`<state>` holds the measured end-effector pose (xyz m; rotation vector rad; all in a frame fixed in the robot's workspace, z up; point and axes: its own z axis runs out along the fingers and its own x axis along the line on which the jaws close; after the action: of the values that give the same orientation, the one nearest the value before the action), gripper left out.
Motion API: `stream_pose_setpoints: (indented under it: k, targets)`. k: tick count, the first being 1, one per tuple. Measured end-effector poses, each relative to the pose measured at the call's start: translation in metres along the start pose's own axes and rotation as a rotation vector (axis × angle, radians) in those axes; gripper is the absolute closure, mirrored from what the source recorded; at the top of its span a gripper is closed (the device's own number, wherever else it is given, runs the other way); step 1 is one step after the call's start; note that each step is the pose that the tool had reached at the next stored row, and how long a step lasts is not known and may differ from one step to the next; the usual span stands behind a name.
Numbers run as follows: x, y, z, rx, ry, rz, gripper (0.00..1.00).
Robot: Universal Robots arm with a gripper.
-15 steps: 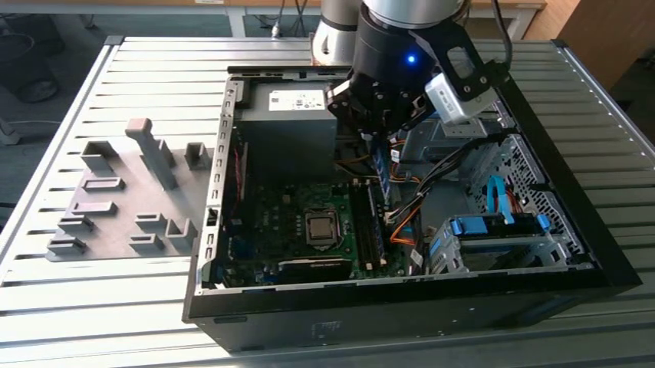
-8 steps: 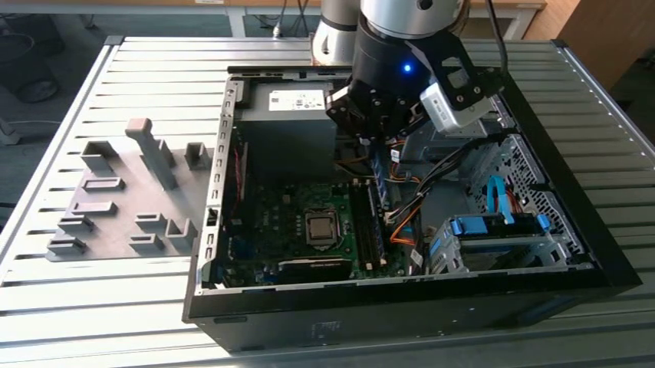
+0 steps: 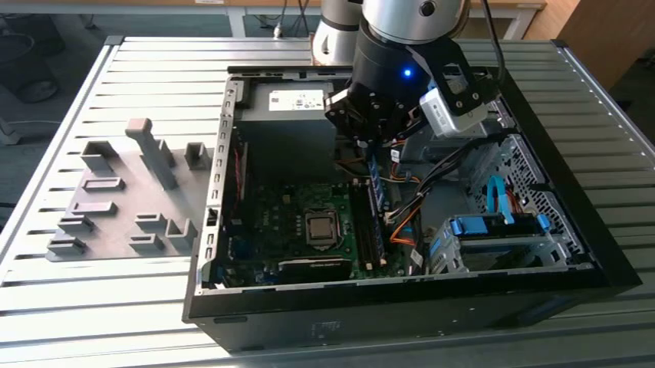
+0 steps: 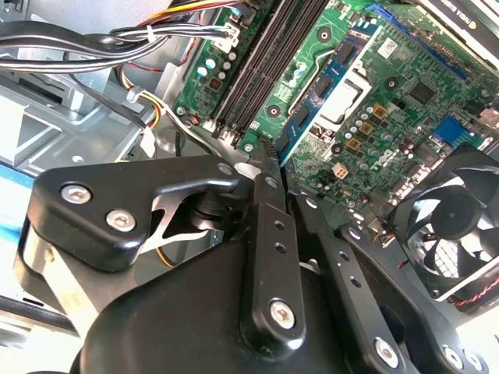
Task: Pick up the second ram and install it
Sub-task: 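Insert the second ram into the second slot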
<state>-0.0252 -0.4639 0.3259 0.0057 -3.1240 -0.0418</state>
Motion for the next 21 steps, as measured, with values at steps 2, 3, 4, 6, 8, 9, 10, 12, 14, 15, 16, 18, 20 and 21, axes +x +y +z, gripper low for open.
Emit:
stream_pose_setpoints:
  k: [2,3,4,6,8,9,10,12,14,15,16,18,20,21]
  targets:
    - [0.0000,0.0000,0.0000,0.0000,0.0002,0.000,0.86]
    - [0.0000,0.0000,0.0000,0.0000,0.0003,0.000,0.86]
    - [0.0000,0.0000,0.0000,0.0000,0.0004,0.000,0.86]
    - [0.0000,0.0000,0.0000,0.0000,0.0006,0.000,0.86]
    - [0.0000,0.0000,0.0000,0.0000,0.0008,0.000,0.86]
    - [0.0000,0.0000,0.0000,0.0000,0.0009,0.000,0.86]
    - [0.0000,0.0000,0.0003,-0.0002,0.0009,0.000,0.86]
    - [0.0000,-0.0001,0.0026,-0.0003,0.0012,0.000,0.86]
    - [-0.0001,-0.0002,0.0063,-0.0001,0.0023,0.000,0.86]
    - [-0.0002,-0.0002,0.0081,-0.0001,0.0031,0.000,0.86]
    - [-0.0002,-0.0002,0.0099,-0.0001,0.0038,0.000,0.86]
    - [-0.0005,-0.0004,0.0119,-0.0001,0.0048,0.000,0.86]
    - [-0.0010,-0.0011,0.0121,0.0000,0.0053,0.000,0.86]
    - [-0.0017,-0.0014,0.0123,-0.0001,0.0055,0.000,0.86]
